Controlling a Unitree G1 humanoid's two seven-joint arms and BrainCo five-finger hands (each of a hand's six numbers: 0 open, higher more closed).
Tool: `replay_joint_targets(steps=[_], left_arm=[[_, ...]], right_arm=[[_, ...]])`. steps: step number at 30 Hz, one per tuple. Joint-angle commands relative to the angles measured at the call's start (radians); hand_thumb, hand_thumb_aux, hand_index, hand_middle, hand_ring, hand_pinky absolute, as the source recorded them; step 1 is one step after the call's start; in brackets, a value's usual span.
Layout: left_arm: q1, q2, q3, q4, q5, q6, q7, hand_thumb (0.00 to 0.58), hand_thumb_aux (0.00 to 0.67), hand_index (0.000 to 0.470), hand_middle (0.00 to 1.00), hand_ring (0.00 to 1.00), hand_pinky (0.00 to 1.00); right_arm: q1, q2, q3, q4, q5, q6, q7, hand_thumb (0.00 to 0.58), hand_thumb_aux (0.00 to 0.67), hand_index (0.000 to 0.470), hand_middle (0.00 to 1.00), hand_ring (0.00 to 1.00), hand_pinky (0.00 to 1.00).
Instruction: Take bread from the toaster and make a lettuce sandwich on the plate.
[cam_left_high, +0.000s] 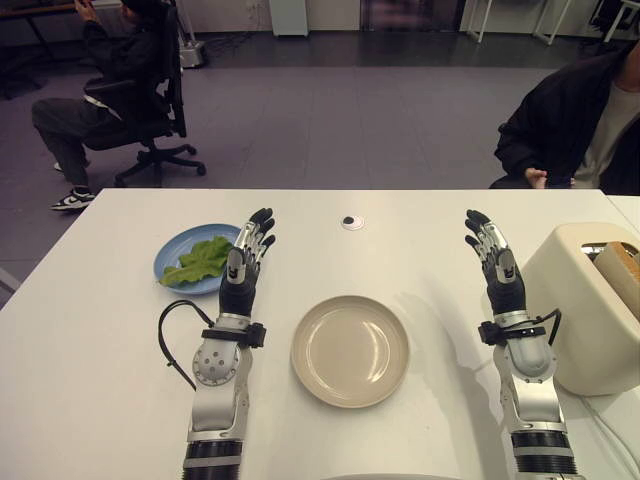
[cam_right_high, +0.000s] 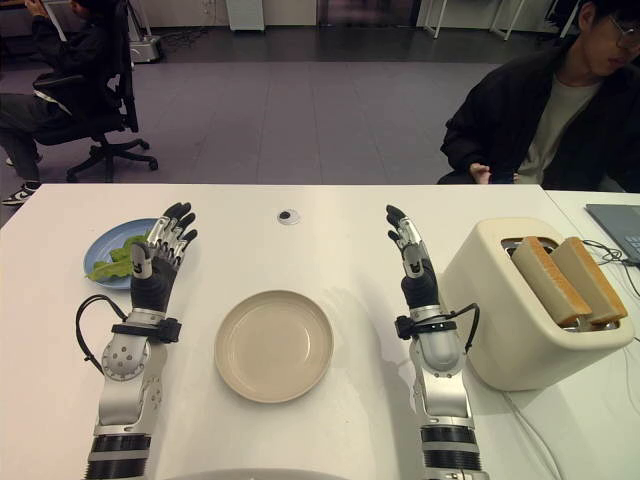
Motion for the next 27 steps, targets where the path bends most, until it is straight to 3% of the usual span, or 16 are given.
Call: replay_joint_targets(steps=[1,12,16,19,21,25,27], left_arm=[[0.005,0.002,-0.008,0.001,0.014,0.007,0.003,0.0,0.0,0.0,0.0,0.0,0.0],[0.011,0.0,-0.006,-0.003,0.016,0.002,0.007,0.0,0.0,0.0,0.0,0.0,0.0],[0.013,0.0,-0.007,-0.022,0.015,0.006,0.009,0.0,0.0,0.0,0.0,0.0,0.0],[0.011,-0.002,-0.01,-0.018,0.018,0.006,0.011,0.0,0.0,0.0,0.0,0.0,0.0],[0.019,-0.007,-0.014,-0.034,0.023,0.011,0.018,0.0,0.0,0.0,0.0,0.0,0.0],[0.041,-0.028,-0.033,-0.045,0.034,0.011,0.034,0.0,0.0,0.0,0.0,0.0,0.0],[0.051,-0.034,-0.042,-0.064,0.038,0.019,0.04,0.0,0.0,0.0,0.0,0.0,0.0]], right_arm=[[0.014,-0.01,0.011,0.002,-0.02,0.011,0.003,0.0,0.0,0.0,0.0,0.0,0.0],[0.009,-0.018,0.015,-0.017,-0.02,0.014,0.003,0.0,0.0,0.0,0.0,0.0,0.0],[-0.008,-0.038,-0.021,-0.182,0.007,0.042,-0.003,0.0,0.0,0.0,0.0,0.0,0.0],[-0.049,-0.158,-0.15,-0.404,0.025,0.143,0.016,0.0,0.0,0.0,0.0,0.0,0.0],[-0.1,-0.312,-0.309,-0.456,0.059,0.255,0.053,0.0,0.0,0.0,0.0,0.0,0.0],[-0.124,-0.595,-0.548,-0.343,0.044,0.465,0.145,0.0,0.0,0.0,0.0,0.0,0.0],[-0.047,-0.715,-0.602,-0.251,-0.047,0.476,0.204,0.0,0.0,0.0,0.0,0.0,0.0]])
